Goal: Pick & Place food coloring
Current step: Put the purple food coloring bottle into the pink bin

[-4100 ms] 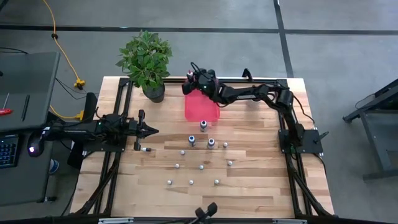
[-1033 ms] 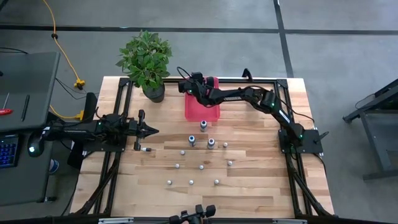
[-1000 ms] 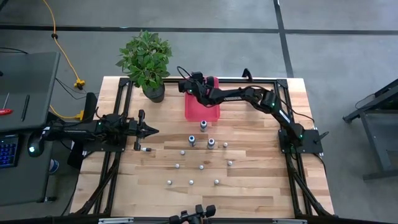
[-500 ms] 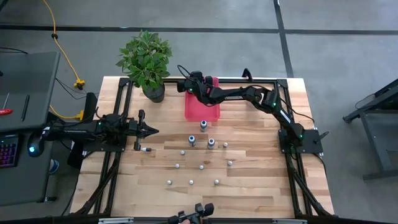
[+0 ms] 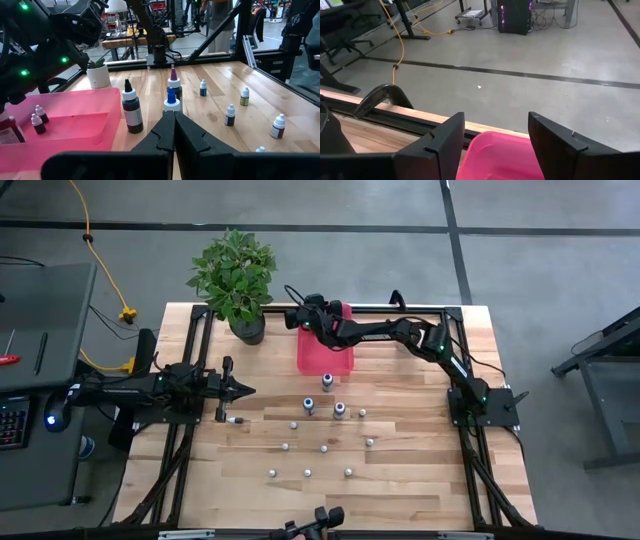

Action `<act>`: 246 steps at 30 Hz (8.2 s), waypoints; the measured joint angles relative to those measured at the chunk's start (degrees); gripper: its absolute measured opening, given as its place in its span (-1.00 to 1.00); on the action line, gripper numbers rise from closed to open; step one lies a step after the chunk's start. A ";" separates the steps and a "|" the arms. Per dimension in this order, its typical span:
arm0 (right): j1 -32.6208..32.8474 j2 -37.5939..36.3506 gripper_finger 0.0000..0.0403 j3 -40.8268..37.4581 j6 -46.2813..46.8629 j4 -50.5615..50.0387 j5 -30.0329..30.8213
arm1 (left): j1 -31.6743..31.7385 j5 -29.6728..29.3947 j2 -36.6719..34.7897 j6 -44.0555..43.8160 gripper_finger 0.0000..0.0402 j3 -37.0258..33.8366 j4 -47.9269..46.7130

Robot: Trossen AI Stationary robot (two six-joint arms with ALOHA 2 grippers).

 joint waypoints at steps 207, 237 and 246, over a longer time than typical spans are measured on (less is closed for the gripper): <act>25.38 -41.87 -0.83 -47.58 -11.41 -34.42 -42.44 | 0.01 0.00 0.00 0.00 -1.00 0.00 0.00; 16.11 -42.47 -0.83 -14.25 -6.18 -55.11 -23.82 | 0.02 0.00 0.02 0.02 -1.00 0.00 0.00; 7.09 -34.11 -0.83 -14.27 -2.33 -51.01 -26.63 | 0.02 0.00 0.01 0.00 -1.00 0.00 0.00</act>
